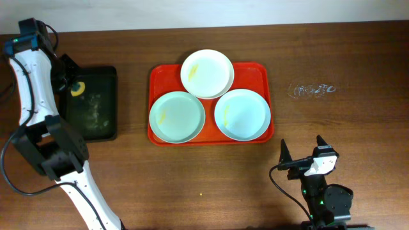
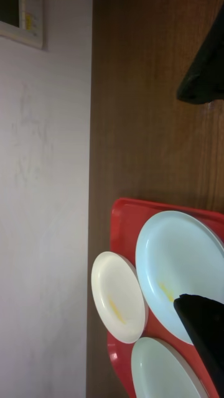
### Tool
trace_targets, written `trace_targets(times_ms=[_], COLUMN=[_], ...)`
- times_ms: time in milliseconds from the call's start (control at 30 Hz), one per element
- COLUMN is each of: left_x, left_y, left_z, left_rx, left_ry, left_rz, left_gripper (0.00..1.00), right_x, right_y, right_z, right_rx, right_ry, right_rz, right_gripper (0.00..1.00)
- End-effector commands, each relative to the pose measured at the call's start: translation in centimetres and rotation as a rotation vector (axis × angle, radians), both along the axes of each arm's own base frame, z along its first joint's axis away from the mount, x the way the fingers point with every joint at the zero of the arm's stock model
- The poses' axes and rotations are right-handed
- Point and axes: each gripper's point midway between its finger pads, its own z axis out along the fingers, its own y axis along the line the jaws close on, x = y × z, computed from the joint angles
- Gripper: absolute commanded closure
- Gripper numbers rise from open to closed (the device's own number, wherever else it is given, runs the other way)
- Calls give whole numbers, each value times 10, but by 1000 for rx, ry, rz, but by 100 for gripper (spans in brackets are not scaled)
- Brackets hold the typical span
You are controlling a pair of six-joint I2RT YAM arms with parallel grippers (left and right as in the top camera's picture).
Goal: Clean dirty plates on tray and stack at the side
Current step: 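Carry the sponge with the left gripper onto the left pale green plate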
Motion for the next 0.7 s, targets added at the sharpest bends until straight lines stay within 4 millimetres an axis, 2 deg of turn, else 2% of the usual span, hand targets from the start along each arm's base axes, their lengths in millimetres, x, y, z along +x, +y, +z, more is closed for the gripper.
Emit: trace_targets(times_ms=[0,33,67,133,167,200,267,300,333,367,400,467,500,567,633,667], left_x=[-21,-27,-32,-30,-24,-19,-18,-19,-23,-28,-34,-38,-45,-59,-68,-70], left_y=[-5,-7,-7,0,1,-9,-38,-52,-70,-93,-137,-187,-221,-274,-305,-313], left_z=[-65,-75,-74,-17,33,73,122,129,128,117,89,53,23,-30,-61,-71], left_rx=[23,20,13,17,47,56,46,22,-14,-56,-111,-144,-150,-154,-146,-138], left_ry=[159,191,207,136,41,-54,-177,-189,-171,-123,-41,22,64,95,80,72], left_rz=[-13,-16,-15,-1,-32,-87,-159,-185,-218,-261,-362,-487,-568,-691,-767,-789], left_gripper=[100,100,100,100,100,100,100,100,100,100,100,100,100,100,100,100], right_x=[0,0,0,0,0,0,0,0,0,0,0,0,0,0,0,0], right_y=[-3,-3,-3,-3,-3,-3,-3,-3,-3,-3,-3,-3,-3,-3,-3,-3], right_z=[-3,-3,-3,-3,-3,-3,-3,-3,-3,-3,-3,-3,-3,-3,-3,-3], right_rx=[8,8,8,8,8,8,8,8,8,8,8,8,8,8,8,8], right_ry=[5,5,5,5,5,5,5,5,5,5,5,5,5,5,5,5], right_rz=[-14,-15,-14,-15,-14,-15,-14,-15,-15,-14,-14,-15,-14,-14,-14,-14], right_gripper=[1,1,1,1,1,2,1,1,1,2,2,1,2,1,2,1])
